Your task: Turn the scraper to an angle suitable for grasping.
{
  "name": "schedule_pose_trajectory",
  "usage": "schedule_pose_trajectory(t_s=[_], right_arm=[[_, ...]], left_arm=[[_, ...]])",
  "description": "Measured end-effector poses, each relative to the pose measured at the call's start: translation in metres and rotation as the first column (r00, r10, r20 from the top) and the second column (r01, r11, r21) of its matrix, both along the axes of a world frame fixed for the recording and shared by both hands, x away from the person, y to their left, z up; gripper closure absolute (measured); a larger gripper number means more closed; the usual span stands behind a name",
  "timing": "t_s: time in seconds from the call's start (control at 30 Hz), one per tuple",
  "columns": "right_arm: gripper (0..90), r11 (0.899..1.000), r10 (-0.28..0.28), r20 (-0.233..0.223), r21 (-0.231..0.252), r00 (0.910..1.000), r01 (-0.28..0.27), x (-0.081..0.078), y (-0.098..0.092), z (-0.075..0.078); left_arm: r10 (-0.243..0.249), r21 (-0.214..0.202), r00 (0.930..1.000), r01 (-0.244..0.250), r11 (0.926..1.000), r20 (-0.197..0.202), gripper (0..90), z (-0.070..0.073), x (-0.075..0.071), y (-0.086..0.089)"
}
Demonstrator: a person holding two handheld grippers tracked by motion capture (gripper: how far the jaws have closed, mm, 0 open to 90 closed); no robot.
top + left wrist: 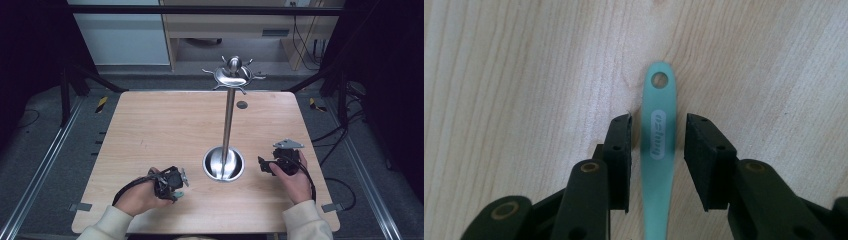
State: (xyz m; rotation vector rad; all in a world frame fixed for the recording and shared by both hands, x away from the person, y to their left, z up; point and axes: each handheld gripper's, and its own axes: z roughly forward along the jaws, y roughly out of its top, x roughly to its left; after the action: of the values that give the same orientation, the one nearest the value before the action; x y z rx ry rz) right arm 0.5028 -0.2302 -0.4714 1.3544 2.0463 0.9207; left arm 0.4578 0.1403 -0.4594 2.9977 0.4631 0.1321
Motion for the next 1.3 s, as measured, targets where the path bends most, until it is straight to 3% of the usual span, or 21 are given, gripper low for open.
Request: schedule_pose_trajectory(t_s=[0.47,0.67,0.83,1.03,1.23,1.3], right_arm=[[10.0,1.0,0.003,0.0,-0.001,1.0,-0.003,0.0,0.0,0.0],[10.0,1.0,0.003,0.001,0.002,1.0,-0.003,0.0,0.0,0.0],[10.0,1.0,0.004,0.002,0.0,1.0,-0.004,0.0,0.0,0.0],[10.1,1.0,0.004,0.001,-0.002,1.0,-0.004,0.0,0.0,0.0],[10.0,1.0,-0.003,0.002,0.003,1.0,0.003,0.0,-0.002,0.0],[10.0,1.0,-0.003,0.002,0.003,1.0,0.003,0.0,-0.002,0.0]], left_arm=[[-0.004,0.007,0.9997,0.004,1.0,-0.026,66.1,-0.002,0.004,-0.002],[0.0,-0.003,0.9989,0.0,1.0,-0.047,71.7,-0.002,0.006,-0.001],[0.0,-0.011,0.9992,0.0,0.9999,-0.041,73.6,-0.002,0.005,0.0],[0.027,-0.071,0.9994,-0.029,0.997,-0.021,73.8,0.008,0.004,0.009],[0.076,-0.175,0.9971,-0.075,0.9816,-0.001,73.9,0.025,0.007,0.021],[0.086,-0.189,0.9961,-0.082,0.9786,0.016,74.0,0.032,0.007,0.023]])
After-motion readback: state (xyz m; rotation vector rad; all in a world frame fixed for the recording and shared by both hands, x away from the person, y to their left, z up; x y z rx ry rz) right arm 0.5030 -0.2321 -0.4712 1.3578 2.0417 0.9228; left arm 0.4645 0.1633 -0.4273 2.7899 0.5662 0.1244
